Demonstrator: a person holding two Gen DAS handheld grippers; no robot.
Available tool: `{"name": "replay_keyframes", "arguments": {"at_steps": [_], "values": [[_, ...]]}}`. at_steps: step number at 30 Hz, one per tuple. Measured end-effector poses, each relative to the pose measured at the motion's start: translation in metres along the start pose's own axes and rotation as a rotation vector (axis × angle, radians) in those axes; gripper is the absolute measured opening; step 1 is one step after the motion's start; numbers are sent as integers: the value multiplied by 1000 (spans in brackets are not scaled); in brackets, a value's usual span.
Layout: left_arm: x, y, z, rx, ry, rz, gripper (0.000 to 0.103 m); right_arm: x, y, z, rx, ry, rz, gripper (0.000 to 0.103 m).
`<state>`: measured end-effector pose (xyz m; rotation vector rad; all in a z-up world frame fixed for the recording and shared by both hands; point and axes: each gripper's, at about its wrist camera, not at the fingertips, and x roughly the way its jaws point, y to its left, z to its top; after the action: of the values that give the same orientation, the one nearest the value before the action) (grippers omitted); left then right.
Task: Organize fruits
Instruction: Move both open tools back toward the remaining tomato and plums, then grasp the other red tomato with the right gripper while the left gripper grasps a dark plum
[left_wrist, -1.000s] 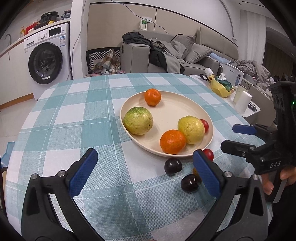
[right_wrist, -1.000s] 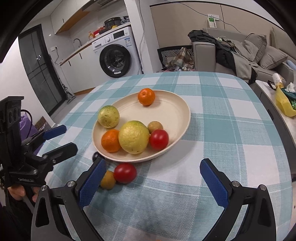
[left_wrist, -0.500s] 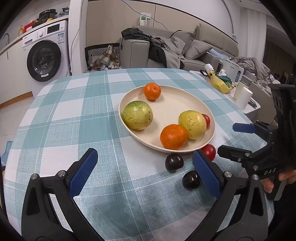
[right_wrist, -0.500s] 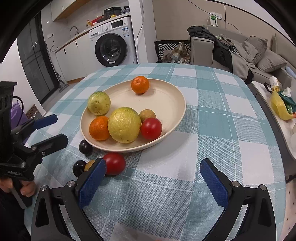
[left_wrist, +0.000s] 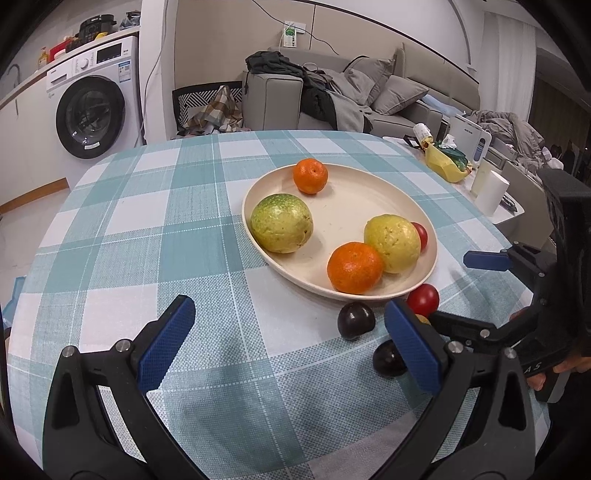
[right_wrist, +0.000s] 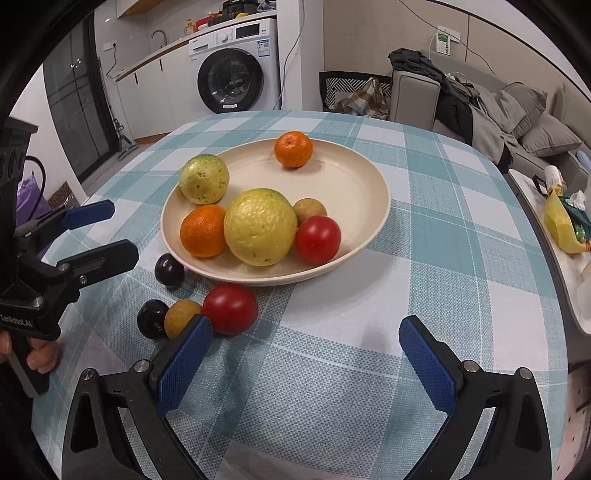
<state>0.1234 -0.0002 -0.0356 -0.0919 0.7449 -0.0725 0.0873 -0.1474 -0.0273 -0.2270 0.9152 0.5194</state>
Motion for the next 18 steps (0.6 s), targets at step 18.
{"name": "replay_keyframes", "arguments": {"at_steps": [18], "values": [[7,4,-2,-4,38,3,102,9,30,2,-77,23,-16,97]]}}
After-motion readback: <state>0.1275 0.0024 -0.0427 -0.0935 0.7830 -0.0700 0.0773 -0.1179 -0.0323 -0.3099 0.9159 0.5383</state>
